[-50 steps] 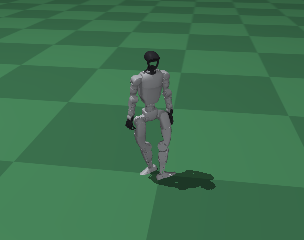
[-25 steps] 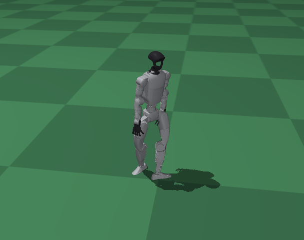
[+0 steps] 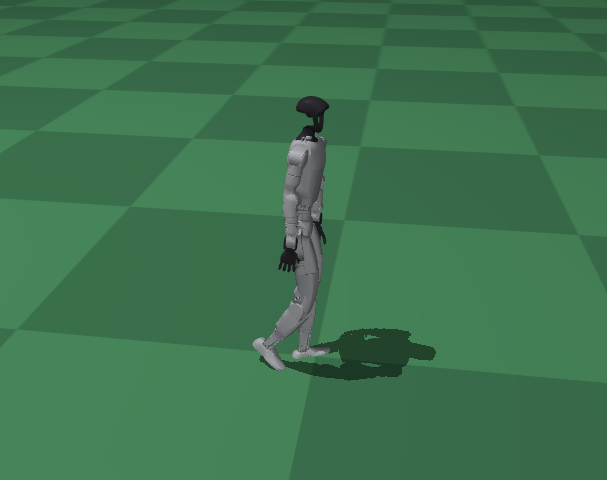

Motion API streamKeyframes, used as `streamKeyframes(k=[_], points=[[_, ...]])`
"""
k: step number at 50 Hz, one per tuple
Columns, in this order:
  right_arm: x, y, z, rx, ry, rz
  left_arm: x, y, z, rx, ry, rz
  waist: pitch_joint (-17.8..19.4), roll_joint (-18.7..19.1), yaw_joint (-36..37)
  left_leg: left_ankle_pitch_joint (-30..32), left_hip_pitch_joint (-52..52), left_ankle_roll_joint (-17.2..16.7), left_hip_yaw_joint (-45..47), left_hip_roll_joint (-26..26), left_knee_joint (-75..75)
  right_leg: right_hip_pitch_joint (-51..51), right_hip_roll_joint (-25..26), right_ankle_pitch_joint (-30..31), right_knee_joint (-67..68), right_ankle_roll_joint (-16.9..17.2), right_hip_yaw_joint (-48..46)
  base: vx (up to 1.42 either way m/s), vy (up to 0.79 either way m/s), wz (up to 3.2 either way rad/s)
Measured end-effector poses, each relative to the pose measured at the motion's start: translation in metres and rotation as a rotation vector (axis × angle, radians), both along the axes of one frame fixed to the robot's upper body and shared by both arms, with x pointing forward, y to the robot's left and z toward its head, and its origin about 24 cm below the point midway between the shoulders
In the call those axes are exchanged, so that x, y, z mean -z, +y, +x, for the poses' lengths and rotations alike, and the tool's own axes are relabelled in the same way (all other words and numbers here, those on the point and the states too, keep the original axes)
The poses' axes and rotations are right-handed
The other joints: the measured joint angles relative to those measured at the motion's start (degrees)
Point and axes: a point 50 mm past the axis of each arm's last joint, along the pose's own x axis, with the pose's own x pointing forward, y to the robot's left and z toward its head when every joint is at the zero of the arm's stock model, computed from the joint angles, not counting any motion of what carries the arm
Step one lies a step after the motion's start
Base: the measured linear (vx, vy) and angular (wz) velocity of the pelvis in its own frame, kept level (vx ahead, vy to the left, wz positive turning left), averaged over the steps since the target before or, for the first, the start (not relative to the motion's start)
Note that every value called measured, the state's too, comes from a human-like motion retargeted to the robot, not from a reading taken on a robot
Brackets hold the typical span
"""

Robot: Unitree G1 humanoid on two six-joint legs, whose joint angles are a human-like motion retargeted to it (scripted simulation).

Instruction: In place motions

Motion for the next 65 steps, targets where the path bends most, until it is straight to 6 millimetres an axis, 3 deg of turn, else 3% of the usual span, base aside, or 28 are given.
streamKeyframes(k=[4, 8, 11, 12, 13, 15, 17, 23, 27, 38, 56, 65], points=[[0.0, 0.004, 0.01, 0.004, -0.034, 0.017, 0.0, -0.003, -0.004, 0.019, 0.023, -0.01, 0.46, -0.32, -0.92, 0.23, 0.14, 0.74, -3.05, -0.89, 0.37, -2.44, 1.63, -2.55, -7.62, -0.07, 2.77, 0.03, -0.02, 1.03], [0.0, 0.009, 0.015, 0.006, -0.058, 0.033, 0.001, -0.006, -0.014, 0.012, 0.052, -0.024, 0.49, -1.87, -3.11, 0.46, 1.31, 1.98, -6.24, -3.97, -0.11, -3.58, 5.03, -4.54, -18.02, 3.28, 10.15, 0.12, -0.03, 1.19], [0.0, 0.011, 0.015, 0.001, -0.059, 0.04, 0.001, -0.006, -0.024, 0.018, 0.079, -0.023, 1.14, -3.84, -4.23, 0.14, 3.41, 2.95, -8.43, -7.17, 0.01, -0.25, 4.81, -3.51, -26.55, 6.02, 8.04, 0.18, -0.03, 1.11], [0.0, 0.011, 0.015, -0.002, -0.058, 0.042, 0.001, -0.006, -0.027, 0.024, 0.088, -0.022, 1.51, -4.5, -4.47, -0.04, 4.28, 3.11, -9.15, -8.06, 0.17, 1.36, 4.58, -2.84, -29.13, 5.54, 6.12, 0.2, -0.05, 0.95], [0.0, 0.012, 0.013, -0.007, -0.055, 0.044, 0.0, -0.005, -0.03, 0.03, 0.097, -0.021, 1.96, -4.77, -4.5, -0.22, 5.2, 3.04, -9.84, -8.28, 0.37, 2.86, 5.05, -3.05, -31.24, 2.18, 4.79, 0.26, -0.07, 0.34], [0.0, 0.01, 0.007, -0.031, -0.029, 0.047, 0.0, -0.001, -0.038, 0.041, 0.128, -0.02, 0.92, -6.8, -0.45, -1.06, 6.38, 2.88, -7.36, -9.98, 0.7, 6.68, 4.13, -2.96, -34.52, 1.25, 0.47, 0.33, -0.06, -0.41], [0.001, 0.01, -0.002, -0.026, 0.012, 0.053, -0.001, -0.002, -0.045, 0.073, 0.167, -0.025, 0.3, -6.66, 0.08, -0.83, 6.88, 2.95, -9.19, -10.29, 1.0, 7.03, 4.07, -2.57, -34.99, 3.11, 5.31, 0.24, -0.03, 0.51], [0.001, 0.01, -0.006, -0.046, 0.04, 0.041, 0.0, -0.007, -0.049, -0.025, 0.145, -0.017, -1.18, -5.71, 0.25, -1.1, 6.89, 3.07, -10.74, -9.93, 1.26, 8.64, 4.67, -2.23, -37.51, 3.12, 1.25, 0.11, -0.05, 0.4], [0.001, 0.009, -0.011, -0.026, 0.058, 0.037, -0.001, -0.01, -0.049, 0.027, 0.164, -0.05, -2.81, -5.49, 0.6, -1.11, 6.39, 2.58, -11.22, -10.2, 1.05, 8.27, 4.33, -2.41, -37.88, 3.04, 0.17, 0.07, 0.01, 0.2], [0.001, 0.006, -0.009, -0.048, 0.057, 0.028, 0.0, -0.007, -0.036, 0.061, 0.119, -0.034, -2.71, -5.77, 2.08, -2.99, 6.83, 2.71, -11.61, -10.25, 1.19, 8.69, 3.91, -2.82, -37.38, 2.88, -0.13, 0.0, 0.0, 0.0], [0.0, 0.006, -0.022, -0.032, 0.106, 0.029, -0.001, 0.0, -0.039, 0.063, 0.135, -0.014, -3.96, -5.34, 1.44, -4.65, 7.44, 3.05, -10.48, -9.25, 0.49, 8.51, 4.46, -3.27, -36.58, 2.57, 0.11, 0.0, 0.0, 0.0], [0.0, 0.003, -0.017, -0.038, 0.094, 0.027, 0.0, -0.003, -0.034, 0.067, 0.116, -0.025, -3.35, -7.33, 1.79, -5.58, 7.61, 4.57, -10.73, -11.04, 2.01, 8.19, 2.6, -3.38, -34.87, 3.24, 2.41, 0.0, 0.02, -0.04]])
